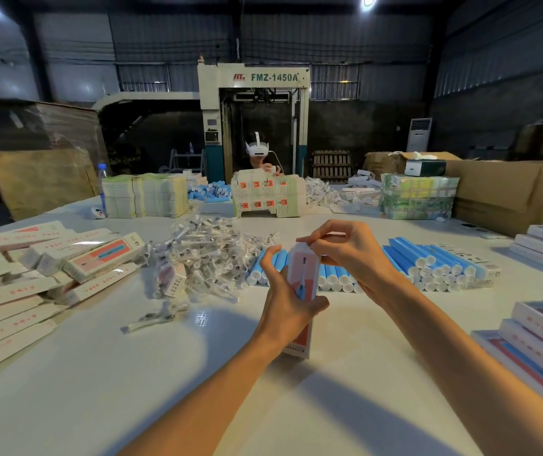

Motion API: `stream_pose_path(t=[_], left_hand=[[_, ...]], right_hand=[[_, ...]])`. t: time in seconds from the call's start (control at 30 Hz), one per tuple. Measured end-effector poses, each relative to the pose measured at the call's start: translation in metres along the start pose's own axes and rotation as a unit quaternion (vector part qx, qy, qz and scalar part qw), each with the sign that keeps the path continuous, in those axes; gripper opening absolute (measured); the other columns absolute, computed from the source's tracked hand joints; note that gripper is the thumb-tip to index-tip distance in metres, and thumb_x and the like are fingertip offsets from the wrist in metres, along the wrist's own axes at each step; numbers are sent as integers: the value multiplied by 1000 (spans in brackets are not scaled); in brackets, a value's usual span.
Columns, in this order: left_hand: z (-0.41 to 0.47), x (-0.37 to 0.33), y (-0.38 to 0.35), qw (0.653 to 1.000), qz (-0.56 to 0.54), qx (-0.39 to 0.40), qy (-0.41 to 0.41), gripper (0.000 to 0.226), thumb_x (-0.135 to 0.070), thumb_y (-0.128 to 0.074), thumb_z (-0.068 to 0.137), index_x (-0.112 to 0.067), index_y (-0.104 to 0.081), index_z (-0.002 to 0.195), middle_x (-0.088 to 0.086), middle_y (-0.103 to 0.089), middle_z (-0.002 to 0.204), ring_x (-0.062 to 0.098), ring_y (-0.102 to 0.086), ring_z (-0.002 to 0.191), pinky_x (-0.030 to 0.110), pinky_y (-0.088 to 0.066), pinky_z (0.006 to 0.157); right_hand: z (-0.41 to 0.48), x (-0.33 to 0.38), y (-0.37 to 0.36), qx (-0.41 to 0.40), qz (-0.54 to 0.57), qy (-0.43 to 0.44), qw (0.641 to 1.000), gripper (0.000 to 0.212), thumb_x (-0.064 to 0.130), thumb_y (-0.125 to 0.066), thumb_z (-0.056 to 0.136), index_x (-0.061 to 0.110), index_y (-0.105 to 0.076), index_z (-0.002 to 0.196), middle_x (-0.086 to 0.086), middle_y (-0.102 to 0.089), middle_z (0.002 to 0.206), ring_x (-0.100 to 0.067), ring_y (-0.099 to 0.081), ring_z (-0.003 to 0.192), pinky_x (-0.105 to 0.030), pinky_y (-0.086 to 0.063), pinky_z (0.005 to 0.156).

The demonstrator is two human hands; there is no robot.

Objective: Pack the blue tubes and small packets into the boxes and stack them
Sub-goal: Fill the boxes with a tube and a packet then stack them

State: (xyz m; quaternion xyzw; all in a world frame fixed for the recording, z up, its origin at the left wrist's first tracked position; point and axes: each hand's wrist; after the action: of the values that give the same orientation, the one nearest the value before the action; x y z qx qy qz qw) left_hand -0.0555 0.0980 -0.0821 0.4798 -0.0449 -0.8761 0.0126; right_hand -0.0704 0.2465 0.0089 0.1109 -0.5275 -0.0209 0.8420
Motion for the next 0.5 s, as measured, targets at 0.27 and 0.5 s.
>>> stream_pose_path(t=[0.27,0.5], left_hand=[[1,-6,4,999,25,18,-17,108,-6,-81,76,-68,-22,142,-9,-63,127,20,-71,100,44,-66,79],[-1,-9,3,999,37,8,-27,104,7,-80,78,-60,-27,137,1,-66,124,24,-73,92,40,-65,75]], right_hand=[[-4,-3,3,14,-19,12,1000,21,1,-61,94,12,-78,94,-1,-80,99,-21,-76,100,-37,-64,87],[-25,-20,-6,-51,-68,100,991,20,11,-69,96,20,-76,113,12,-78,108,-8,-73,104,-27,-61,89]])
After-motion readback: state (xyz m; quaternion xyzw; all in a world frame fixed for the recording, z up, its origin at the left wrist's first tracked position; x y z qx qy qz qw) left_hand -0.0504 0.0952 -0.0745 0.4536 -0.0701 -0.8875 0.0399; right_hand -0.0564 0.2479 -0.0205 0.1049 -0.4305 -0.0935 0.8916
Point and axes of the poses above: each hand's wrist, its own z-axis towards the middle knuckle, its own y-axis out of the back of the hand, x = y × z
